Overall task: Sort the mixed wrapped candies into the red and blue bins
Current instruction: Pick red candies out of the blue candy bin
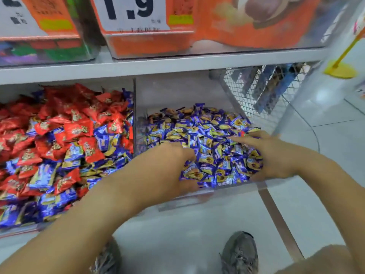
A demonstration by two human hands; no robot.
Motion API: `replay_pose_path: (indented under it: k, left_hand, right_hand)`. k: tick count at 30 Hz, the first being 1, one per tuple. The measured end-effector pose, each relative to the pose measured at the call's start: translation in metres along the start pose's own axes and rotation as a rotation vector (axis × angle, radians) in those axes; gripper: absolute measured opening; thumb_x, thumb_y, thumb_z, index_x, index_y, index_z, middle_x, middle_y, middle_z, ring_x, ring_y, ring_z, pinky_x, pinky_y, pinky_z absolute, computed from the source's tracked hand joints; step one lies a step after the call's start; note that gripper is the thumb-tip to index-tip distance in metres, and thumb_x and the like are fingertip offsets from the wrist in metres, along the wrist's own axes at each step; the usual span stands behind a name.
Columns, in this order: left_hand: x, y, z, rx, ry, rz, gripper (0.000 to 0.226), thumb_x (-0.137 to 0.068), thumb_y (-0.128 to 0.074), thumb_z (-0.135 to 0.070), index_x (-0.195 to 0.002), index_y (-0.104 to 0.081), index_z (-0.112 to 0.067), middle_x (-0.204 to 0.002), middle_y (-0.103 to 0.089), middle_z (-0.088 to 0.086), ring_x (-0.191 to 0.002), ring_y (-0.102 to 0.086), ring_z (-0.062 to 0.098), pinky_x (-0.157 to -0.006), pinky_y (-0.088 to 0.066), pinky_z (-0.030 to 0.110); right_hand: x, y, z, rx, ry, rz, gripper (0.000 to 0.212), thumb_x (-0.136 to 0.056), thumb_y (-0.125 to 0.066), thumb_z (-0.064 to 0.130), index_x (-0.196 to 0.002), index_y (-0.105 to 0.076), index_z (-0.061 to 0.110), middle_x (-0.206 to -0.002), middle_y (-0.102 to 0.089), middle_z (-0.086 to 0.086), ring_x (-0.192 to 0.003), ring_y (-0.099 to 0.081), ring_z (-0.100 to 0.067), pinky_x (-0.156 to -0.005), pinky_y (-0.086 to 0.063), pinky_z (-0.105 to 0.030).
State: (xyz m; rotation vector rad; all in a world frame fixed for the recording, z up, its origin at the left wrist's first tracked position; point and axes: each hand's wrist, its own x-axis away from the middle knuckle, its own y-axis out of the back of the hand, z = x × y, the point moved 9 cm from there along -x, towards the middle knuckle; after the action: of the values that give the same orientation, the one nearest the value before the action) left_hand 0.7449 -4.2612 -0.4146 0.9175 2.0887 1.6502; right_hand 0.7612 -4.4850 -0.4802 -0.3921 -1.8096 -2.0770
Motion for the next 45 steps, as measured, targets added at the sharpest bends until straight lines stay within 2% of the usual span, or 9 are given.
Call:
replay_pose_path:
  k: [6,8,14,17,21,29,34,37,45]
  left_hand:
    - [-0.027,-0.033,0.003,0.001,0.068,0.188,0.057,-0.083,-0.066,-0.058,-0.131,-0.051,-0.031,-0.121,-0.061,-0.007,-0.11,-0.057,0.016,-0.091,-0.049,0.032]
    - [-0.029,-0.04,0.008,-0.022,0.093,0.228,0.053,-0.081,-0.066,-0.06,-0.124,-0.051,-0.031,-0.115,-0.06,-0.008,-0.107,-0.058,0.016,-0.089,-0.049,0.034]
    - [-0.029,-0.045,0.014,-0.024,0.1,0.226,0.061,-0.082,-0.06,-0.065,-0.133,-0.036,-0.042,-0.129,-0.049,-0.018,-0.121,-0.052,0.009,-0.099,-0.046,0.031]
    - [-0.028,-0.049,0.009,-0.068,0.091,0.239,0.066,-0.087,-0.054,-0.065,-0.141,-0.022,-0.045,-0.139,-0.037,-0.021,-0.13,-0.043,0.008,-0.105,-0.042,0.031]
    - [-0.028,-0.051,0.007,-0.082,0.094,0.247,0.057,-0.093,-0.05,-0.057,-0.143,-0.026,-0.04,-0.139,-0.038,-0.016,-0.129,-0.044,0.01,-0.104,-0.041,0.031]
    - [-0.002,-0.003,-0.011,-0.093,0.058,-0.058,0.032,-0.102,-0.035,-0.046,-0.12,-0.053,-0.027,-0.111,-0.057,-0.007,-0.107,-0.057,0.021,-0.09,-0.048,0.039]
    - [0.007,-0.001,-0.01,-0.037,0.037,-0.128,0.03,-0.101,-0.041,-0.042,-0.119,-0.054,-0.023,-0.11,-0.055,-0.002,-0.106,-0.055,0.022,-0.092,-0.047,0.04]
    - [-0.019,-0.009,-0.026,0.045,-0.029,-0.133,0.03,-0.1,-0.045,-0.031,-0.123,-0.056,-0.017,-0.116,-0.056,0.004,-0.111,-0.053,0.027,-0.095,-0.045,0.045]
    - [-0.113,-0.042,-0.06,0.14,-0.163,0.014,0.058,-0.095,-0.048,-0.045,-0.143,-0.04,-0.013,-0.159,-0.022,0.006,-0.146,-0.02,0.031,-0.118,-0.021,0.053]
  right_hand:
    - [-0.021,0.023,0.016,-0.432,0.142,-0.192,0.088,-0.063,-0.093,0.035,-0.138,-0.048,0.043,-0.137,-0.047,0.006,-0.102,-0.059,-0.005,-0.073,-0.049,-0.008]
    - [-0.012,0.046,0.002,-0.692,0.144,-0.305,0.076,-0.067,-0.09,0.033,-0.134,-0.053,0.042,-0.141,-0.048,0.011,-0.103,-0.063,-0.001,-0.069,-0.059,-0.02]
    - [-0.005,0.059,0.014,-0.435,0.248,-0.338,0.06,-0.07,-0.079,0.053,-0.127,-0.059,0.049,-0.137,-0.049,0.014,-0.125,-0.051,-0.004,-0.108,-0.044,-0.038]
    - [-0.019,0.033,0.059,-0.322,0.378,-0.125,0.07,-0.075,-0.078,0.056,-0.138,-0.048,0.053,-0.158,-0.024,0.022,-0.147,-0.02,-0.001,-0.12,-0.02,-0.032]
    - [-0.037,-0.003,0.091,-0.084,0.469,0.076,0.078,-0.085,-0.069,0.057,-0.149,-0.025,0.056,-0.164,0.009,0.024,-0.151,0.017,-0.005,-0.123,0.004,-0.055]
    - [-0.003,0.007,0.065,-0.026,0.297,0.173,0.072,-0.09,-0.068,0.048,-0.132,-0.015,0.074,-0.165,0.0,0.016,-0.152,-0.007,-0.007,-0.121,-0.02,-0.031]
    - [-0.005,0.056,0.015,-0.227,0.007,-0.237,0.053,-0.094,-0.066,0.024,-0.143,-0.049,0.032,-0.145,-0.052,-0.004,-0.124,-0.056,-0.025,-0.103,-0.043,-0.03]
    - [-0.022,0.051,-0.022,-0.041,-0.222,-0.133,0.051,-0.095,-0.063,0.016,-0.144,-0.049,0.017,-0.14,-0.057,-0.013,-0.123,-0.056,-0.029,-0.099,-0.044,-0.032]
    - [-0.026,0.054,0.01,-0.223,0.069,-0.252,0.044,-0.087,-0.053,-0.01,-0.118,-0.07,0.017,-0.104,-0.07,0.0,-0.1,-0.063,-0.016,-0.08,-0.045,-0.019]
